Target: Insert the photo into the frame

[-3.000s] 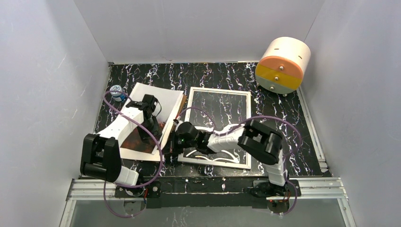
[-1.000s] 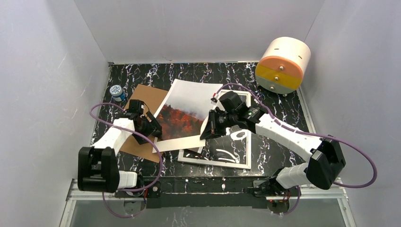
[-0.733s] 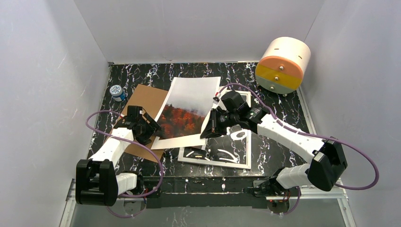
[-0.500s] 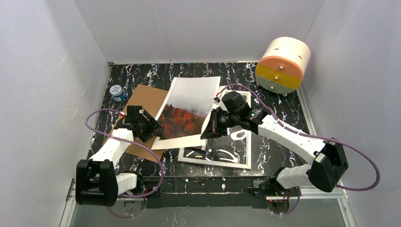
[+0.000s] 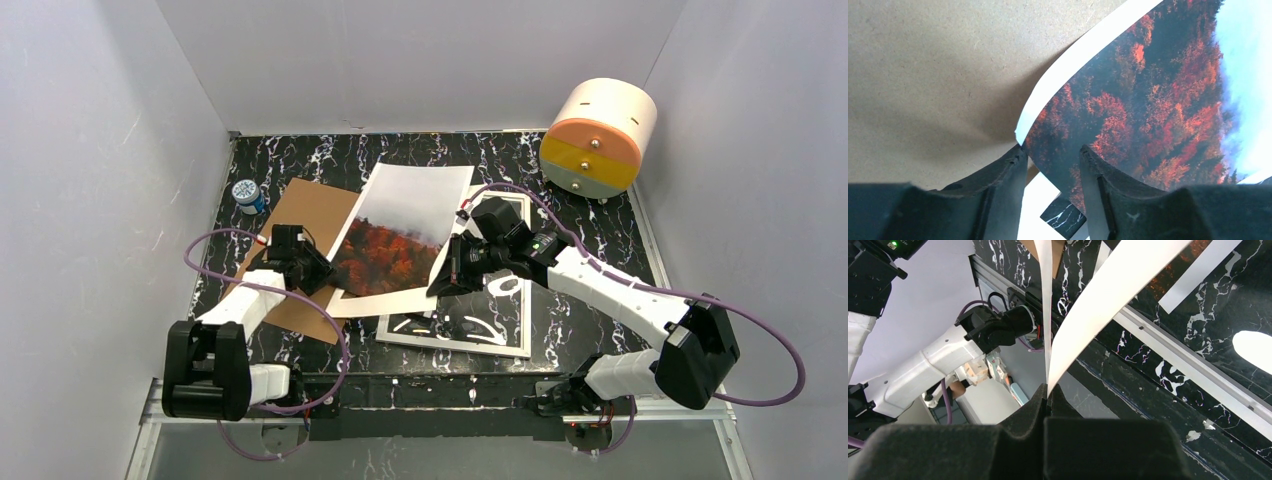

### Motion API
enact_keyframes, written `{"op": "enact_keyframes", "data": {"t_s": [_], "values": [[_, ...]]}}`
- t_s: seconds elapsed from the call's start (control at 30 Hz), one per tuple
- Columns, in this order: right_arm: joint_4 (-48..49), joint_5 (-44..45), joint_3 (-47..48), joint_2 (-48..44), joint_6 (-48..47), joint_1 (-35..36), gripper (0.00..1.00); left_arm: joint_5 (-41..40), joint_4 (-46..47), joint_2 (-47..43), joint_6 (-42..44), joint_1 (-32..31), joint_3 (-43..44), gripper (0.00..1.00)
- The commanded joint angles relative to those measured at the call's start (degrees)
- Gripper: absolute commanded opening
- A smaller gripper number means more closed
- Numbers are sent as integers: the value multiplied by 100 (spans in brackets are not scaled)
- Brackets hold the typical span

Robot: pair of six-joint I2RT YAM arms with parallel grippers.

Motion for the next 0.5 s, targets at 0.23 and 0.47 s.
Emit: {"op": "enact_keyframes", "data": {"t_s": [0.23, 0.47], "values": [[-9, 270, 46, -232, 58, -16, 1, -753, 40, -39, 396, 29, 389, 2], [-777, 1008, 132, -381, -143, -40, 1, -1663, -722, -119, 1017, 36, 1294, 0]]}}
